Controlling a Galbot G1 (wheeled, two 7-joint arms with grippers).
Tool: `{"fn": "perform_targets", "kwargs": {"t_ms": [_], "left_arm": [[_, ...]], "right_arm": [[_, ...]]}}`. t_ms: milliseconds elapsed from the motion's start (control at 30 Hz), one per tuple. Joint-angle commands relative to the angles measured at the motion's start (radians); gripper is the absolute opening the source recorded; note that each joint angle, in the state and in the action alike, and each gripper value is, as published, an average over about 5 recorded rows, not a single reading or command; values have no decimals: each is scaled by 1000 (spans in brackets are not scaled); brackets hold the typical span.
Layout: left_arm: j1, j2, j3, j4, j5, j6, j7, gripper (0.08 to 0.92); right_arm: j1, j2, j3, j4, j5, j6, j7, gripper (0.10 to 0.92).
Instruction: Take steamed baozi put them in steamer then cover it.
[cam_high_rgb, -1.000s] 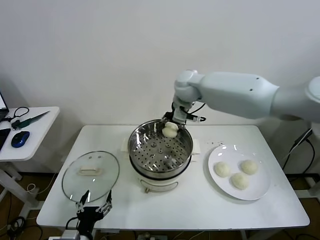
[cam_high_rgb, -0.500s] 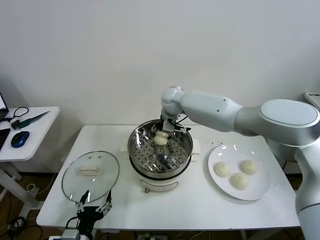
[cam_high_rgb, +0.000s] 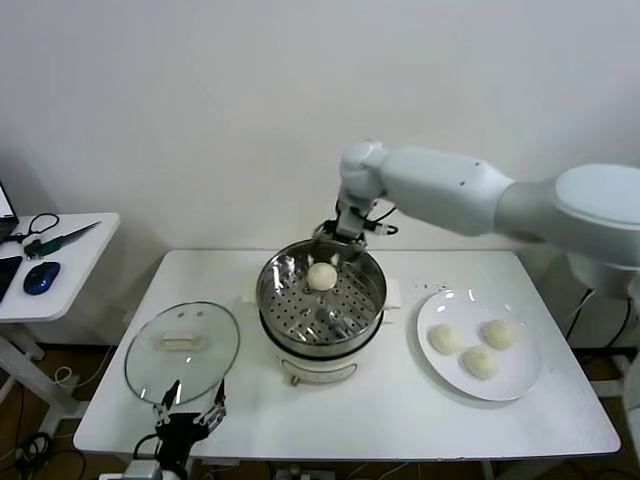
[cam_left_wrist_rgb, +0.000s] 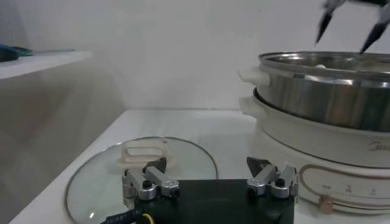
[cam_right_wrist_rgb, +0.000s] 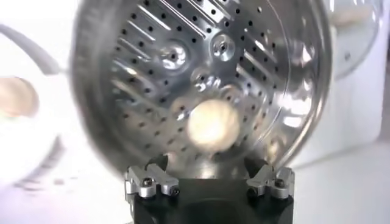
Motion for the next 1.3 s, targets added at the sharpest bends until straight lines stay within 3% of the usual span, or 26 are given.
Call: {"fn": "perform_targets", "kwargs": {"t_ms": [33,200,400,700,1300], "left_arm": [[-5,0,3,0,1,-3,0,823],[-10,0,4,2,1,-8,-1,823],[-11,-1,3,4,2,-9,-1,823],[-2,-7,1,6,9,-14,-1,823],[22,-15,-7,8,27,-30,-5,823]], "right_arm": [[246,-396,-294,222,442,-427,-48,823],[137,-590,-320,353,357,-593,59,823],[-119,-664,-146,385,296,-684,150,823],[-449,-563,155,236,186,-708,202,823],[-579,-398,249,78,125,-701,206,823]]}}
